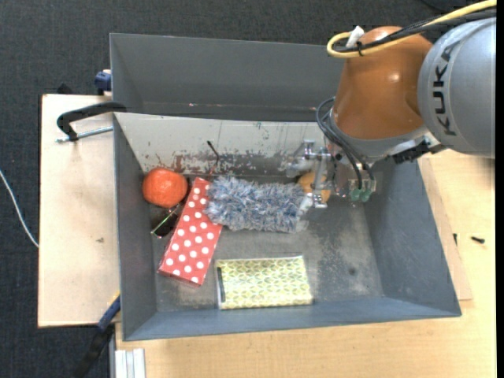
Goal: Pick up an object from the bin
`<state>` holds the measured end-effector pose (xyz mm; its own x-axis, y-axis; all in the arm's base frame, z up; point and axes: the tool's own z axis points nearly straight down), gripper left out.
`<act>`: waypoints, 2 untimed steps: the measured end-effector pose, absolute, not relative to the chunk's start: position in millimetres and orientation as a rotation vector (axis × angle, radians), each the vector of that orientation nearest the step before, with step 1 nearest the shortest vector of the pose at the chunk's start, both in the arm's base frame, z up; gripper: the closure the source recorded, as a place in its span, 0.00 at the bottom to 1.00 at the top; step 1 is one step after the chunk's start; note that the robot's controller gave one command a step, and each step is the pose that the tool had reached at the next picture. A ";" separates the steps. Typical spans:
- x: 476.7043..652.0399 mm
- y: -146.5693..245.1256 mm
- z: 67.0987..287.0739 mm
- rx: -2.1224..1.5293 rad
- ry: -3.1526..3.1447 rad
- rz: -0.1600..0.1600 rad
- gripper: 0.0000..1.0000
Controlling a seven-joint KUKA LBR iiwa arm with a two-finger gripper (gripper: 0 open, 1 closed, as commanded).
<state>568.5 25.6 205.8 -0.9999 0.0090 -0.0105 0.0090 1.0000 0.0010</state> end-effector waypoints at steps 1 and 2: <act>562.2 38.2 161.1 -0.137 3.139 0.001 0.00; 566.5 52.7 100.5 -0.279 3.120 0.002 0.00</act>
Offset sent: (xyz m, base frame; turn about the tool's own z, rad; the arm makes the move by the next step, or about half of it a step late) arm -0.0036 0.0341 -0.1358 -0.2062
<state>566.5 52.7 100.5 -0.9841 -0.1773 -0.0090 -0.1773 0.9842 0.0003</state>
